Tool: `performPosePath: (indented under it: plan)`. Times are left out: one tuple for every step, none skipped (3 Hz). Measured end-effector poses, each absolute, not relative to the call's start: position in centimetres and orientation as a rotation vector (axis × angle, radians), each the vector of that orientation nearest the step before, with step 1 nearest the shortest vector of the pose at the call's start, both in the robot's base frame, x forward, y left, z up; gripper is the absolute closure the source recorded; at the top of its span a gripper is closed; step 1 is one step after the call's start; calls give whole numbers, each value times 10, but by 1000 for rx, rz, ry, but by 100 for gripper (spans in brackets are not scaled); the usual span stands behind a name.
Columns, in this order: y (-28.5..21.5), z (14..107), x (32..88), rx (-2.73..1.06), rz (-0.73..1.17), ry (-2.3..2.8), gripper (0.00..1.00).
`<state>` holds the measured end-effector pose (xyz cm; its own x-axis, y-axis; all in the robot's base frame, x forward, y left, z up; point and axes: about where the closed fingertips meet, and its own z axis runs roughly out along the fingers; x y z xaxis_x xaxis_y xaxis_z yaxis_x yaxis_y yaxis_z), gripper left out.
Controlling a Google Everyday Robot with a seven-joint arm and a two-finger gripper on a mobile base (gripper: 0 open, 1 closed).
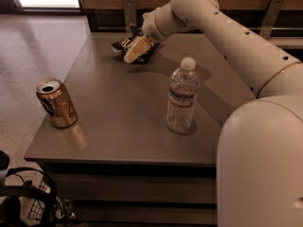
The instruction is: Move blue chip bag near orange can
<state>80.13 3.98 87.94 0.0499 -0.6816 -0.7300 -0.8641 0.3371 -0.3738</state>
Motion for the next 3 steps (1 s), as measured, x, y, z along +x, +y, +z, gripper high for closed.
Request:
performPosePath:
  plan:
    - [41, 859, 808, -1432, 241, 1778, 0]
    - [43, 856, 807, -1435, 245, 1781, 18]
    - [45, 854, 807, -1439, 249, 1782, 41]
